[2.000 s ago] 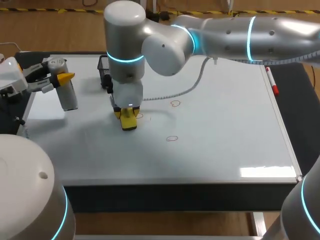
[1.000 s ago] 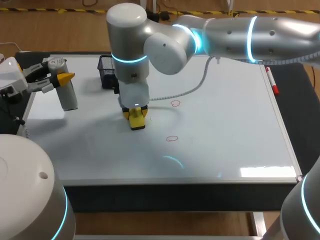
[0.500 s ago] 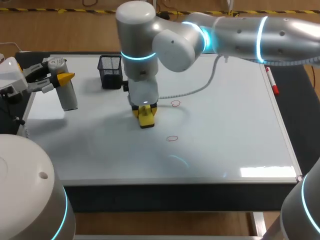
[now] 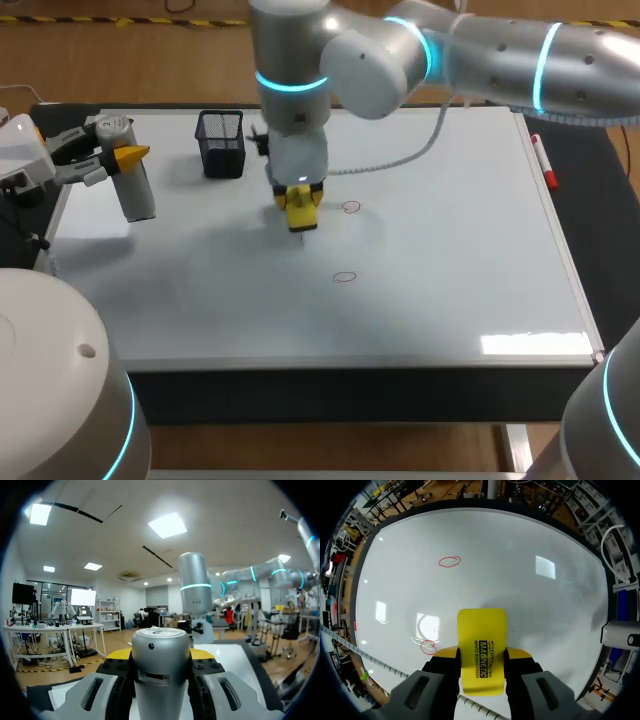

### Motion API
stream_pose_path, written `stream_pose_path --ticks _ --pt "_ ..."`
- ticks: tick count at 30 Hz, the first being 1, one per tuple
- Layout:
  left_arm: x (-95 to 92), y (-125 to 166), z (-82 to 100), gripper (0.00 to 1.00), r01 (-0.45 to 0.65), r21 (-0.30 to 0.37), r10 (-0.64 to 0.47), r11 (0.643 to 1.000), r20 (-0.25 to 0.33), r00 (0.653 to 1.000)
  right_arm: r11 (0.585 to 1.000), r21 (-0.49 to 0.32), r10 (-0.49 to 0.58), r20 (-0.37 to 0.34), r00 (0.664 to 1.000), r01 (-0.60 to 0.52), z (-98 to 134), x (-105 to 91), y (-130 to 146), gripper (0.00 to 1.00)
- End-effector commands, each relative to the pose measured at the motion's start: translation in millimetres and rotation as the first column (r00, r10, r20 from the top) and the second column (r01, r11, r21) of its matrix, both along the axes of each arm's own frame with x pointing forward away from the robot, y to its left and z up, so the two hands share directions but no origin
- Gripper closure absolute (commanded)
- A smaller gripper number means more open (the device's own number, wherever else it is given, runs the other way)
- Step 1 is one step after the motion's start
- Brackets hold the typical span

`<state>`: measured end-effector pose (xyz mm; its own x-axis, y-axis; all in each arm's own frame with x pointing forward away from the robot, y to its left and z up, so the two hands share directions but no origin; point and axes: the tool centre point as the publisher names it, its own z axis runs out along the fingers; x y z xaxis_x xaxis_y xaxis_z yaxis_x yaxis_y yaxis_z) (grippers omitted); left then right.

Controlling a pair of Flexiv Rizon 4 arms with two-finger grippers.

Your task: Pick up the inspection probe, press it on each red-marked spot on the whiteboard one by one, put down the probe, pick up the eraser, and wipe off all the red marks.

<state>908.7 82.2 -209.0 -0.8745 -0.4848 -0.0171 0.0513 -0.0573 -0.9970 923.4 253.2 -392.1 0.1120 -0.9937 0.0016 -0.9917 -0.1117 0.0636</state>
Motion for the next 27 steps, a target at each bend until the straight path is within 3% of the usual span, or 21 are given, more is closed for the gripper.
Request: stream_pose_path --ticks 1,15,27 --pt "-0.2 0 1.2 1.0 -0.001 0.001 0.001 1.0 0.0 1.0 1.0 0.024 -0.021 0.001 1.0 0.021 17 8.8 -37 1.0" --pt "-0.2 0 1.2 1.0 -0.001 0.001 0.001 1.0 0.0 1.0 0.983 -0.01 -0.181 0.01 0.983 0.181 33 47.4 -156 1.0" --pt "-0.2 0 1.2 1.0 -0.001 0.001 0.001 1.0 0.0 1.0 0.962 -0.015 -0.271 0.007 0.962 0.272 26 64.3 -231 1.0"
